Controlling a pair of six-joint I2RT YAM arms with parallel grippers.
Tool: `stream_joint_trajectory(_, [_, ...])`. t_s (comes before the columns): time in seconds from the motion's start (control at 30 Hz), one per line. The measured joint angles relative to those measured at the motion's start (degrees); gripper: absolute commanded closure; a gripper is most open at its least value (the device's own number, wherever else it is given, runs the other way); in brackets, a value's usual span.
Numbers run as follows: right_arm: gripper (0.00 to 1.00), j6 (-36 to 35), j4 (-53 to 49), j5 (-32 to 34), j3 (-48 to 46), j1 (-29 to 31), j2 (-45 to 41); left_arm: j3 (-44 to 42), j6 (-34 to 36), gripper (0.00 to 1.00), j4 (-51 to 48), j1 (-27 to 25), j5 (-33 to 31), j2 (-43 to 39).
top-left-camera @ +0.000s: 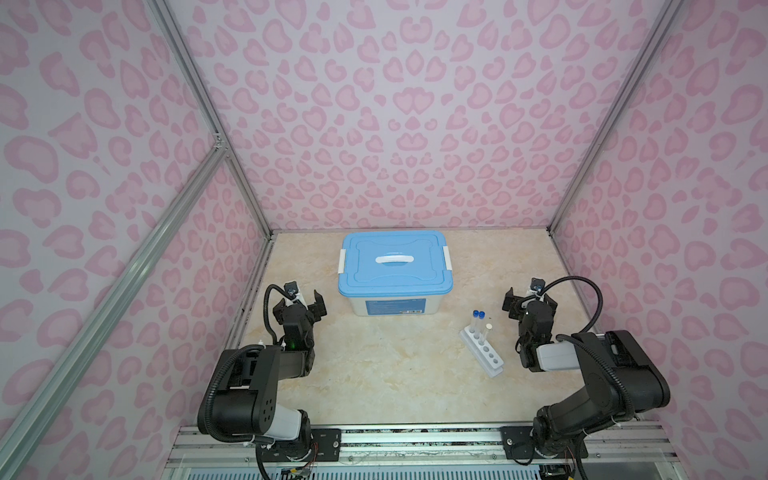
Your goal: Organize the chemistry lab equipment
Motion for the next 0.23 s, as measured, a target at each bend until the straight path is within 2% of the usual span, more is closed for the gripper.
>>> stream_joint_trajectory(0.23, [0.02,0.02,0.00,0.00,0.00,0.00,0.00,0.28,-0.02,0.03,0.00,0.26,0.46,0.02])
